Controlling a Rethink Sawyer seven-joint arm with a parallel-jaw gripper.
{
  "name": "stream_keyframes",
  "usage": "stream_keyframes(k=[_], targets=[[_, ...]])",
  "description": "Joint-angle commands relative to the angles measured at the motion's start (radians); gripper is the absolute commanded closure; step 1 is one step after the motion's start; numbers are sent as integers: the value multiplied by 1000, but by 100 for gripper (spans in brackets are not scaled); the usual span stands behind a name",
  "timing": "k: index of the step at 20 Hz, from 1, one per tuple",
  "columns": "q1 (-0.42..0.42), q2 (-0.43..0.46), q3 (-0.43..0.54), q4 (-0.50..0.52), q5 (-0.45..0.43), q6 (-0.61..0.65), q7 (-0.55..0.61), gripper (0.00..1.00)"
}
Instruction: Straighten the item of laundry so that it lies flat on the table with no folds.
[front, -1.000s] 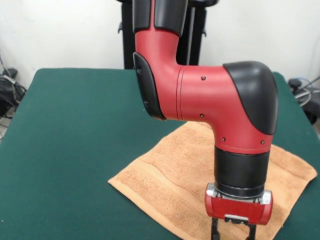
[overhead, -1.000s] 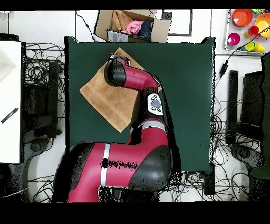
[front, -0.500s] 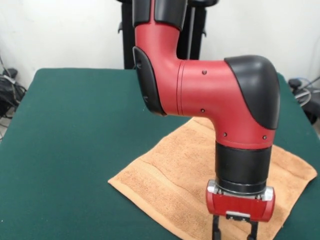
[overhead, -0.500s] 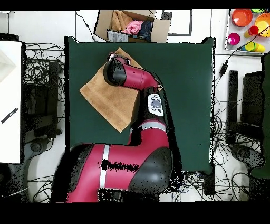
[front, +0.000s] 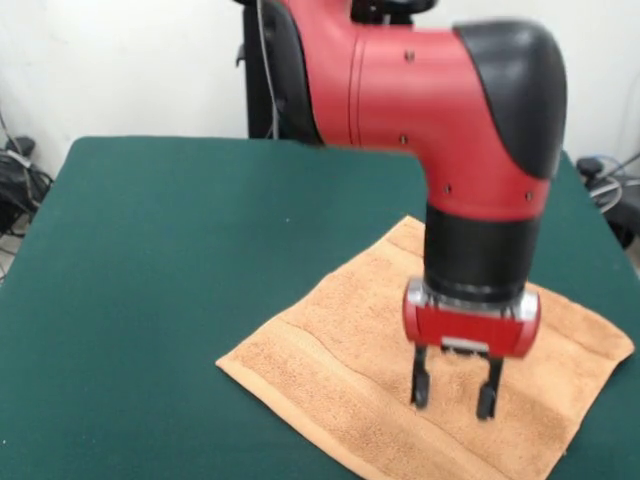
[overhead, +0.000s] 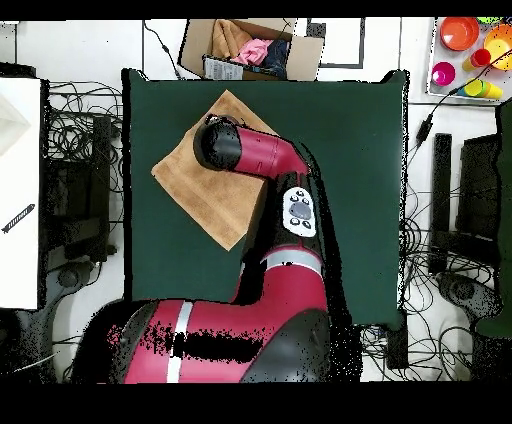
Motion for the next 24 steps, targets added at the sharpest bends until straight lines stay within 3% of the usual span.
stream_keyframes(k=[1, 6, 17, 21, 24], targets=[[11, -113, -41, 208, -6, 109, 185, 0], [-17, -154, -25, 296, -20, 82, 163, 0], [-88, -128, 1, 471, -86, -121, 145, 0], [-72, -184, -35, 530, -101, -124, 156, 0], [-77, -274, -38, 601, -98, -88, 153, 0]])
